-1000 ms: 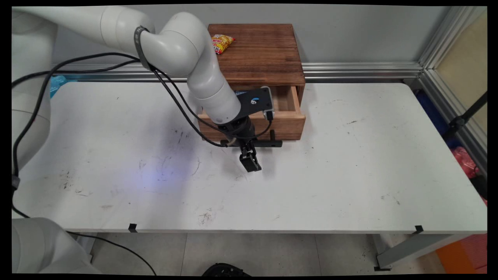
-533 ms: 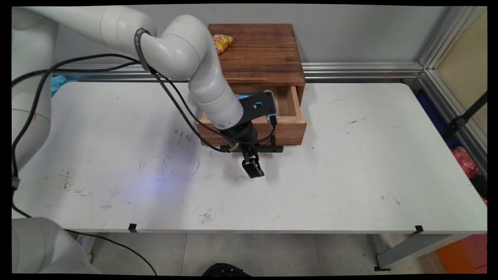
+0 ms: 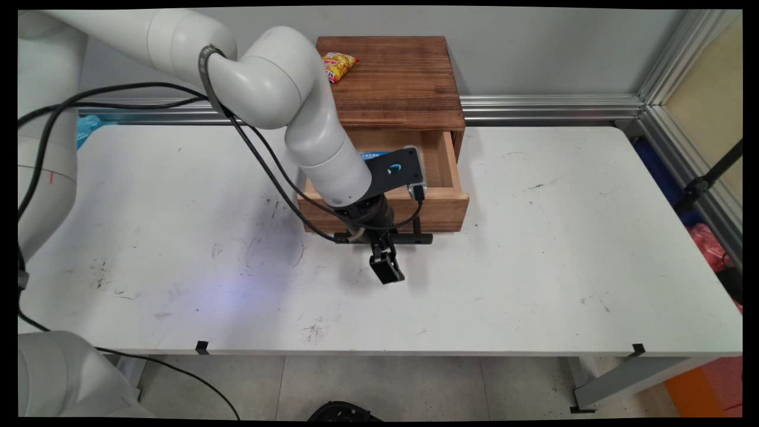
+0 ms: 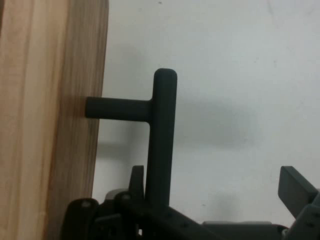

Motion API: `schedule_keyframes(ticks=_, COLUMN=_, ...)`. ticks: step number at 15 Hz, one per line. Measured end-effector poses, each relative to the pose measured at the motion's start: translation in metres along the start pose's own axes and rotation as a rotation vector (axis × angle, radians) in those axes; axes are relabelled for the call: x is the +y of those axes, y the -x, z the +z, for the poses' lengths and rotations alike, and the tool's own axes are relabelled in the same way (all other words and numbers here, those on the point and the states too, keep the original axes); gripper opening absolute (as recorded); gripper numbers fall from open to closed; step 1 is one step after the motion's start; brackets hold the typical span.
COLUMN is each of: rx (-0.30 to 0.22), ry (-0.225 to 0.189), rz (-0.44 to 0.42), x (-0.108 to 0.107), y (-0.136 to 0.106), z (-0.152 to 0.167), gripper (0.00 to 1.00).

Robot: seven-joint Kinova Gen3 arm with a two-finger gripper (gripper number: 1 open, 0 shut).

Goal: Open the drawer

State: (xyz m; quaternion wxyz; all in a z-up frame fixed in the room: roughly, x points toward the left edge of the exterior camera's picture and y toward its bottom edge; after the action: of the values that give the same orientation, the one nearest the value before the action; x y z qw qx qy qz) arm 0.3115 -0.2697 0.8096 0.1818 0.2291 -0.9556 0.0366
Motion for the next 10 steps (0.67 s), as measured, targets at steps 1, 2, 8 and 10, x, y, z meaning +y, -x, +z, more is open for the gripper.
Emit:
schedule_keyframes(ticks=1, rx=0.0, ry=0.004, rz=-0.001, x=0.003, y=0.001, z=-0.001, gripper=1.0)
schedule_keyframes(ticks=2, rx=-0.001, ry=0.009, rz=-0.001, x=0.006, y=0.001, z=-0.002, gripper=1.0)
schedule_keyframes(ticks=8, rx=-0.006, ry=0.037, rz=0.002, x=0.025, y=0.005, z=-0.006, gripper=1.0)
schedule_keyframes(ticks=10, rx=-0.007, ry=0.047, rz=0.005, x=0.031, y=0.007, z=-0.007, gripper=1.0)
